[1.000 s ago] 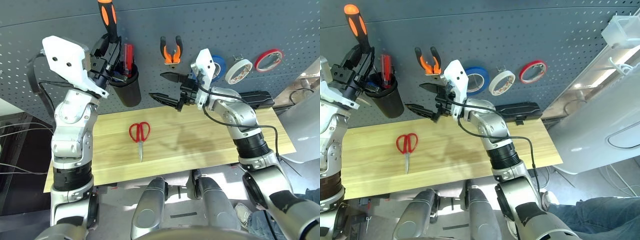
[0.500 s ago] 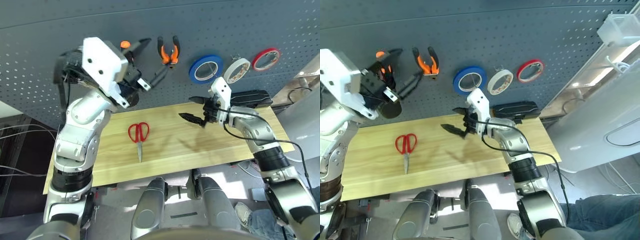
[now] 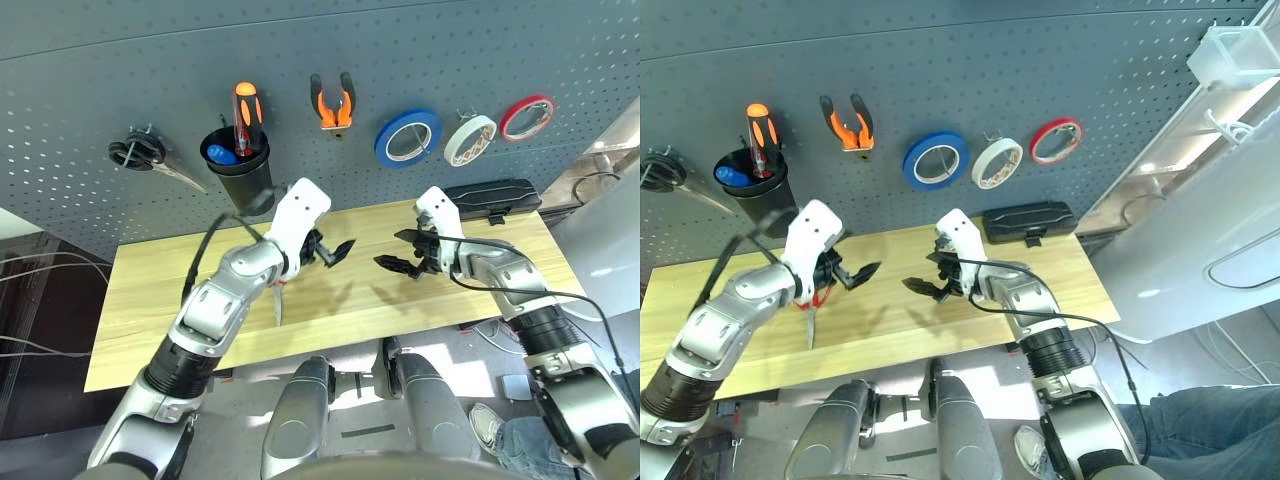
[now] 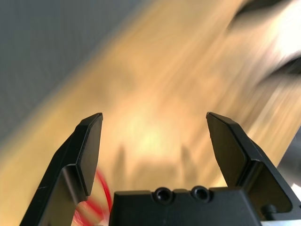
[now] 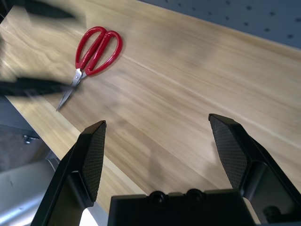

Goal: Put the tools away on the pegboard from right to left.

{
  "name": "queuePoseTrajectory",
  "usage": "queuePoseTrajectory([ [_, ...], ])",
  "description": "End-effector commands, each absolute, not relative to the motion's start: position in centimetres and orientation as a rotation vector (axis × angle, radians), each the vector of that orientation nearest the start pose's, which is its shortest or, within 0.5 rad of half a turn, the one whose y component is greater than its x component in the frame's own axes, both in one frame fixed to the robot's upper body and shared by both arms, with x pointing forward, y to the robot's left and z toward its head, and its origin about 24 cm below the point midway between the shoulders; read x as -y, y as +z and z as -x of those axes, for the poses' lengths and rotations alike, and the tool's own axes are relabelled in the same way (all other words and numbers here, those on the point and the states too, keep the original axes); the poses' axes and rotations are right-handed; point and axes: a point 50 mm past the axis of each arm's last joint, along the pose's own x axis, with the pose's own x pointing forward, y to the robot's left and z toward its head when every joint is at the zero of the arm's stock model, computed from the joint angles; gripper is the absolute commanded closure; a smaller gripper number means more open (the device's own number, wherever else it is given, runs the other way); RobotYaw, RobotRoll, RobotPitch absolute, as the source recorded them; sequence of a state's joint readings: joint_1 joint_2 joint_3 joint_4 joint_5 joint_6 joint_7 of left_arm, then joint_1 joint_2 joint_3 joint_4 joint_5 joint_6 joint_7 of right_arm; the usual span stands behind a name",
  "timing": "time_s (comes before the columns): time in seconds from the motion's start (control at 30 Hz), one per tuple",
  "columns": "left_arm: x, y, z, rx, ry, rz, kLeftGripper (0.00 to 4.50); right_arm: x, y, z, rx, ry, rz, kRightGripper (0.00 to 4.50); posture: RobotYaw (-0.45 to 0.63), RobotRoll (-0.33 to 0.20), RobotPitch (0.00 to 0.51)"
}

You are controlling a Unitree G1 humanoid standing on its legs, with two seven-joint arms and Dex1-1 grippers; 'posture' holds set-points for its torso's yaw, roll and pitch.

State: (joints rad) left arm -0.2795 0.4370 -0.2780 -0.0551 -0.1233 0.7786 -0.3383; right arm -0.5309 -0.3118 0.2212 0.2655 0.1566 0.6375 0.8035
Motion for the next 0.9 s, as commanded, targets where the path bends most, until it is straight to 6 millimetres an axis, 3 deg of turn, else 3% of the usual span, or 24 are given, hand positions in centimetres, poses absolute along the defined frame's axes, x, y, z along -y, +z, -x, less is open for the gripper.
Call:
queuePoseTrajectory([
  [0.03, -18.2, 2.1, -28.0, -0.703, -0.273, -0.309, 0.01, 10.8, 5.5, -31.5, -0.582, 0.94, 0.109, 0.0, 0.05, 0.0, 0.246],
  [0.2, -21.3, 1.1, -28.5, -0.72, 0.005, -0.225, 0.01, 9.9, 5.0, -31.7, -0.586, 0.944, 0.124, 0.0, 0.05, 0.0, 0.248],
  [0.43, -24.1, 0.5, -29.2, -0.717, 0.204, -0.16, 0.01, 9.2, 4.6, -31.4, -0.596, 0.954, 0.112, 0.0, 0.05, 0.0, 0.255],
  [0.83, -23.3, -1.9, -29.8, -0.827, 0.191, -0.07, 0.01, 8.4, 5.0, -31.4, -0.576, 0.968, 0.108, 0.0, 0.03, 0.0, 0.267],
  [0.9, -23.1, -2.4, -29.7, -0.849, 0.18, -0.071, 0.37, 8.2, 5.1, -31.4, -0.572, 0.972, 0.107, 0.0, 0.03, 0.0, 0.267],
])
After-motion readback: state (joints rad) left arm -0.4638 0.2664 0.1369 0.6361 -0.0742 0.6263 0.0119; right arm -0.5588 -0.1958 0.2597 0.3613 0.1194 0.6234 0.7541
